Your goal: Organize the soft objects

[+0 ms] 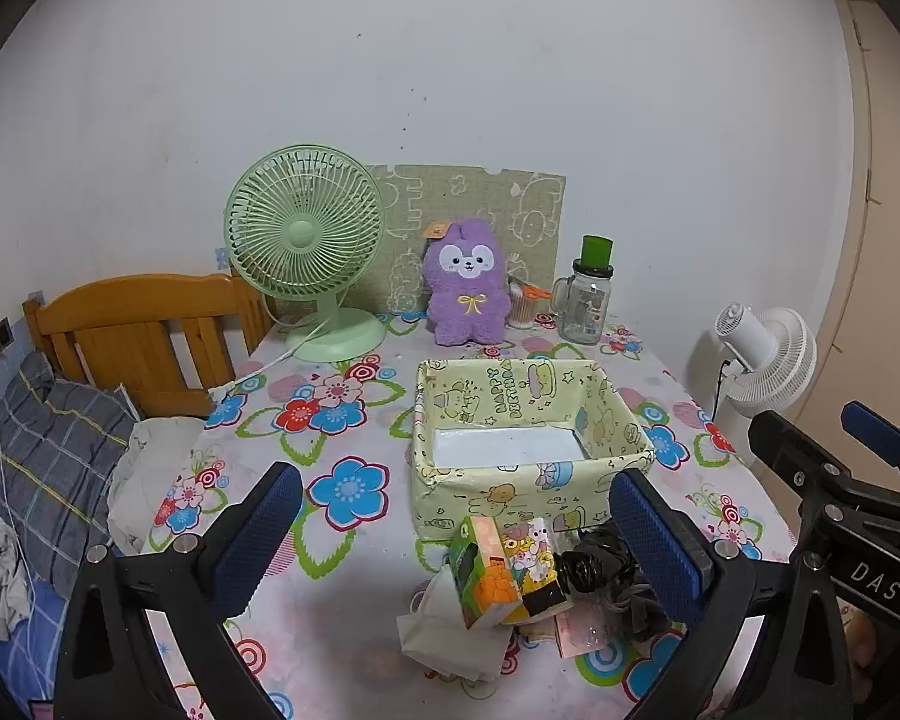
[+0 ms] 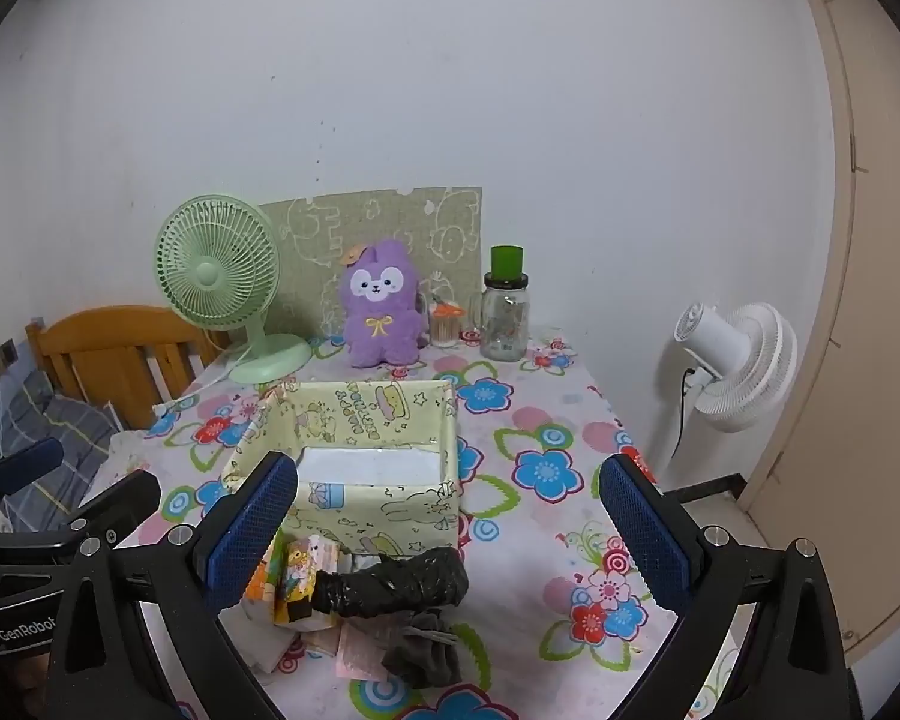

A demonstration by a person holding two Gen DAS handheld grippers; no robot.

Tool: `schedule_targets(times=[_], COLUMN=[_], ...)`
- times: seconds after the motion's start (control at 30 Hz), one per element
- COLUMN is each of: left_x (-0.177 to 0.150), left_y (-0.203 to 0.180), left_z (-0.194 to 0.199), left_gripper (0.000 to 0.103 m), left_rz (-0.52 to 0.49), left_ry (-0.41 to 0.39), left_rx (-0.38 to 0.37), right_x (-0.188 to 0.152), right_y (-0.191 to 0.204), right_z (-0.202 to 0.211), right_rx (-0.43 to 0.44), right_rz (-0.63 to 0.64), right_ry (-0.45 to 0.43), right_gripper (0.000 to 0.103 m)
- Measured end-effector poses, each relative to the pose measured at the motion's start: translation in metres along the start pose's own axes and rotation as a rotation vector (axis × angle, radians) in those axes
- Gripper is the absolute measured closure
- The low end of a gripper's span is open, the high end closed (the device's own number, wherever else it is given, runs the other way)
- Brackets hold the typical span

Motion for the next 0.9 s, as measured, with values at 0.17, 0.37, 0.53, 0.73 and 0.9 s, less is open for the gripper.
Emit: schedule_targets(times=[0.17, 0.37, 0.53, 0.73, 0.9], left_x=[-0.0001, 0.0002, 0.001, 0.0004, -0.0003], left_y=[-0.0019, -0.003, -0.0009, -0.0003, -0.001], left_z=[-0.0001, 0.0011, 0.0015, 0.0008, 0.0], left_gripper=[0.0, 0.0, 0.0, 0.0, 0.0], left_rz=[-0.006, -0.011, -0.014, -0.022, -0.027], left_ry=[-0.004, -0.007, -0.011, -0.011, -0.009], left_rx=[-0.001, -0.003, -0.001, 0.006, 0.012], right_x=[0.0006, 0.001, 0.0011, 0.0015, 0.002], right_y=[0.0001, -0.0014, -0.0029, -0.0029, -0.0029], right_z=[0.0002, 0.0028, 0.0047, 0.0054, 0.0048], right_rx=[-0.001, -0.001, -0.003, -0.003, -0.005], right_rz=[0.002, 0.001, 0.0, 0.0, 0.002], right_ry=[-0.003, -0.009, -0.014, -0.015, -0.016], right_gripper=[0.001, 0.001, 0.001, 0.001, 0.001])
Point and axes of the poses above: each gripper's, at about its wrist camera, not at the fingertips, and z roughly against the way its jaws point, y to its left, x to its top, the point moved 8 cm from there along -z, roughly the way its jaws point, and after that the axes turned 6 degrees about x, right-handed, at the moved point
